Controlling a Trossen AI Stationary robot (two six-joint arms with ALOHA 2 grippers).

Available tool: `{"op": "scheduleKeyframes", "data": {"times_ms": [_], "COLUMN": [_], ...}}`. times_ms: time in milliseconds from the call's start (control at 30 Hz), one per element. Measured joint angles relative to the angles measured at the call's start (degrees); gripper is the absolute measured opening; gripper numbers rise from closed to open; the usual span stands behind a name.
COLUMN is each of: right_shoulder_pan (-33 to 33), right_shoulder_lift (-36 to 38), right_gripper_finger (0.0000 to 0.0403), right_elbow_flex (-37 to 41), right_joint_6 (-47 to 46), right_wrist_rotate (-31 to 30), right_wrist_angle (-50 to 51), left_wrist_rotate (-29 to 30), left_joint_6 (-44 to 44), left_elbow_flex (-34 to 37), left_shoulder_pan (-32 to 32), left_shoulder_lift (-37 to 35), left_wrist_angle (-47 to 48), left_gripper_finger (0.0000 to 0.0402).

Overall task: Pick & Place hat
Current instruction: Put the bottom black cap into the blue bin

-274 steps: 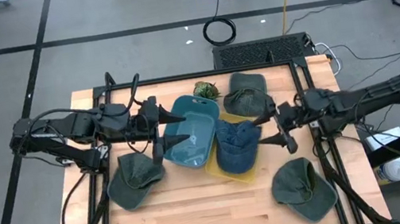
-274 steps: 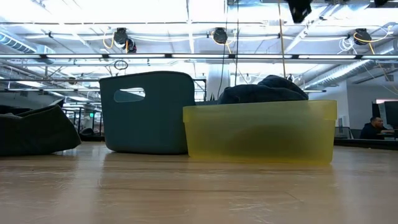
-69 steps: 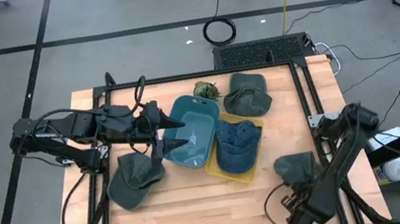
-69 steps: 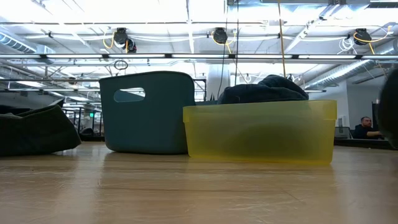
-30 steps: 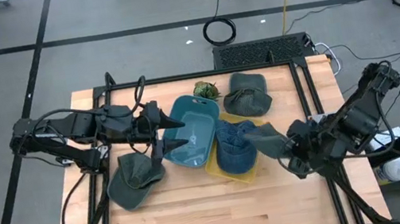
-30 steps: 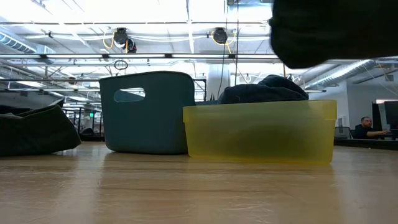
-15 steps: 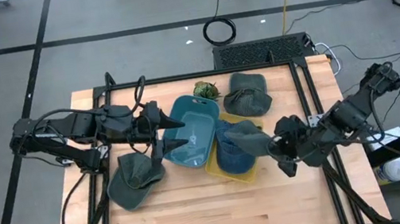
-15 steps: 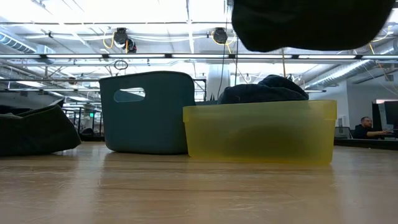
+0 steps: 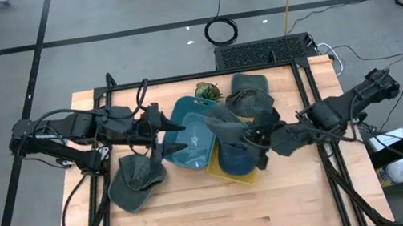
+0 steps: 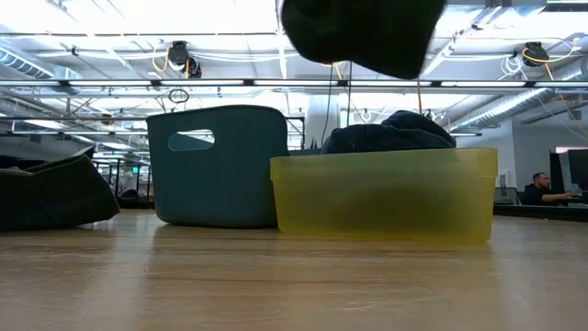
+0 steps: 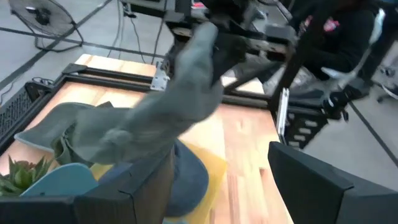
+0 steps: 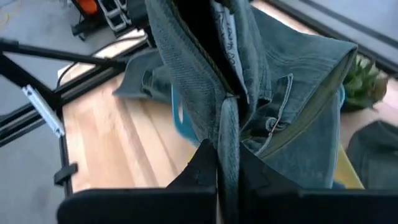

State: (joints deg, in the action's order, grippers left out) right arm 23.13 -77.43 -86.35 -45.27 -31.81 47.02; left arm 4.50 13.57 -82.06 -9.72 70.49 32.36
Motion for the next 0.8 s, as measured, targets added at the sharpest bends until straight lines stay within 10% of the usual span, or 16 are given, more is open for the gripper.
{"op": "scheduleKeyframes", "data": {"times_ms": [533, 800], "right_shoulder_pan": [-10.5, -16.8], "right_shoulder_lift": [-2.0, -1.7], "right_gripper_finger": [0.0, 0.0], "right_elbow_flex": [3.5, 10.6], "right_joint_6": [16.7, 23.6], "right_wrist_rotate": [0.5, 12.1], "right_wrist_angle": [-21.0, -37.4], "left_wrist_rotate": [5.5, 8.6], "left_joint_6": [-4.8, -4.9], "left_elbow_flex": [-0.1, -0.1], "left_shoulder_pan": [0.4, 0.3], "left_shoulder_lift": [-15.1, -21.2], "left_wrist_angle": [9.1, 15.0], "left_gripper_finger": [0.0269, 0.0269]}}
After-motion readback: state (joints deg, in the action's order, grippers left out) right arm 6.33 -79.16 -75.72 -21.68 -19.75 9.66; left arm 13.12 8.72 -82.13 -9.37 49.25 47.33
